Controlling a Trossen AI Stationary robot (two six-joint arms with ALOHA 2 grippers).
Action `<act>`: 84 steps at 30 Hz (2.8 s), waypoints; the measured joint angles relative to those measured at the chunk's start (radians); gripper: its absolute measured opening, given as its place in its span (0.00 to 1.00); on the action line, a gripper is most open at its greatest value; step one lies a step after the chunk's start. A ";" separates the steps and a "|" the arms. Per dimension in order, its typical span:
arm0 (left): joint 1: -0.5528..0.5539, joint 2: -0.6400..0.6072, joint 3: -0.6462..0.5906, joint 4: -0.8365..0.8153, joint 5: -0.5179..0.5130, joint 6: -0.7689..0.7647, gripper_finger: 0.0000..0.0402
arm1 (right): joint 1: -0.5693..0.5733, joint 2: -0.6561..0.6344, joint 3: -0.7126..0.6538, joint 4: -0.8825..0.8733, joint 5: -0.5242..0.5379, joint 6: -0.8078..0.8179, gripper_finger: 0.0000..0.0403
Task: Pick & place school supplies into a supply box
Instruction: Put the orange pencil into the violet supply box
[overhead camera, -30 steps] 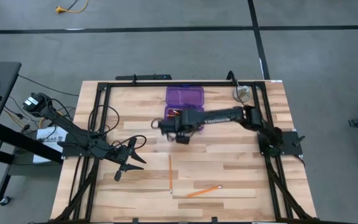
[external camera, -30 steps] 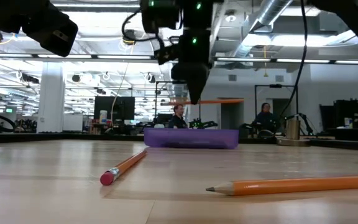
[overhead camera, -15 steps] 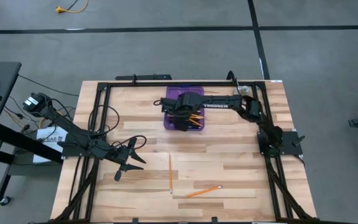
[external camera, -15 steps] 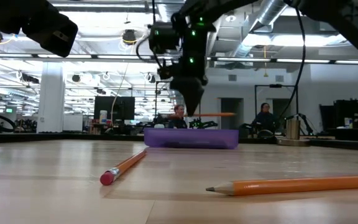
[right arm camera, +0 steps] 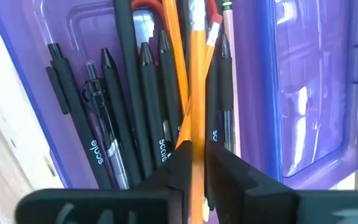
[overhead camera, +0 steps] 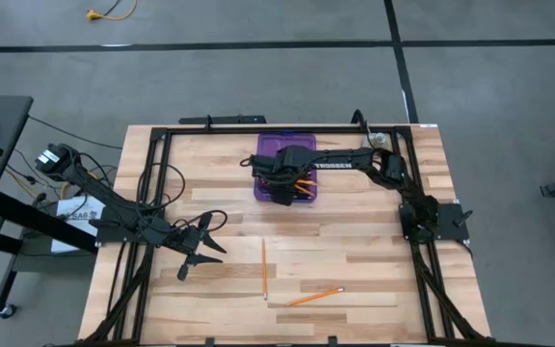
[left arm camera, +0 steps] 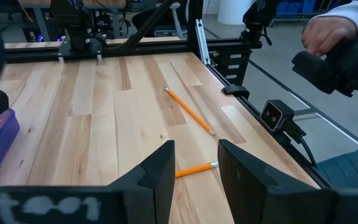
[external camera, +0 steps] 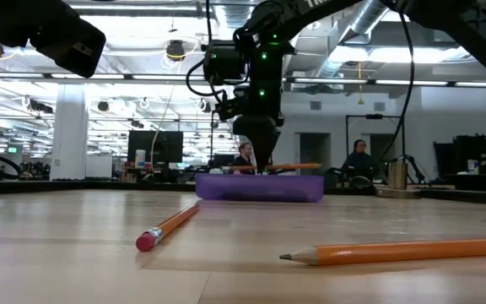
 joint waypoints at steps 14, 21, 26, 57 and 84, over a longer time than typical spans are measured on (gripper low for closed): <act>0.000 0.000 0.000 0.000 0.000 -0.001 0.27 | 0.007 -0.022 -0.001 -0.018 0.000 0.039 0.20; 0.000 0.000 0.000 0.010 -0.009 -0.001 0.27 | 0.046 -0.142 0.000 -0.074 0.000 0.001 0.20; 0.000 0.000 0.000 0.039 -0.016 0.000 0.27 | 0.085 -0.246 -0.012 -0.105 -0.075 -0.087 0.20; 0.000 0.000 0.000 0.108 -0.119 -0.009 0.27 | 0.788 -0.391 -0.606 0.364 -0.071 0.498 0.20; 0.000 0.000 0.000 0.098 -0.120 -0.031 0.27 | 0.827 -0.295 -0.532 0.345 -0.209 0.513 0.20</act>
